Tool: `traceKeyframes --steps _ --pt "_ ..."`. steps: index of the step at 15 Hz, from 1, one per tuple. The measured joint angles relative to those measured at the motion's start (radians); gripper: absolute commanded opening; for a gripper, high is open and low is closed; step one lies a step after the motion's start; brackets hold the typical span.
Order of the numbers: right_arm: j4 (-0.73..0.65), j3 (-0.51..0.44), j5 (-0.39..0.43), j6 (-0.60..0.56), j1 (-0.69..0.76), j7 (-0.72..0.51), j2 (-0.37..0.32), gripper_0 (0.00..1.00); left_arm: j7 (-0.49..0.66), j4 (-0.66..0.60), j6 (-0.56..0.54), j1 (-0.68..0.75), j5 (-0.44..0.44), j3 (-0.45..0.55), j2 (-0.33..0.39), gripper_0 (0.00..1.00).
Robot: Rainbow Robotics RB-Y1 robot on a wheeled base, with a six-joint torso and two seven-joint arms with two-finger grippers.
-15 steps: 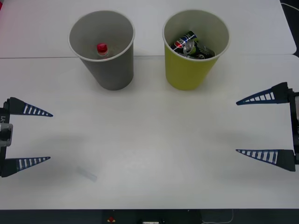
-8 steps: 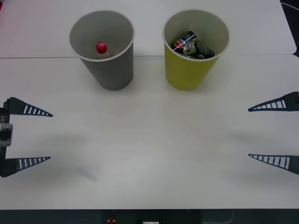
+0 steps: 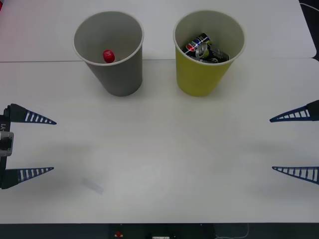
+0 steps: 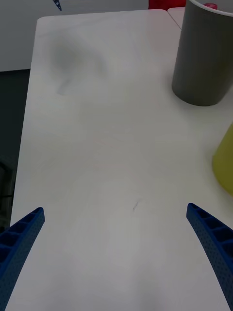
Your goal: Put the can into the green bin and the plastic bottle into the gray bin
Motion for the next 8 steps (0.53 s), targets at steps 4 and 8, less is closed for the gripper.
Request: traceKeyframes --steps 4,8 --pt "0.000 0.009 0.019 -0.001 -0.017 -0.031 -0.024 1.00 0.000 0.000 0.000 0.000 0.000 0.000 0.000 1.00" --pt "0.000 0.008 0.045 -0.002 -0.016 -0.036 -0.026 1.00 0.000 0.000 0.000 0.000 0.000 0.000 0.000 1.00"
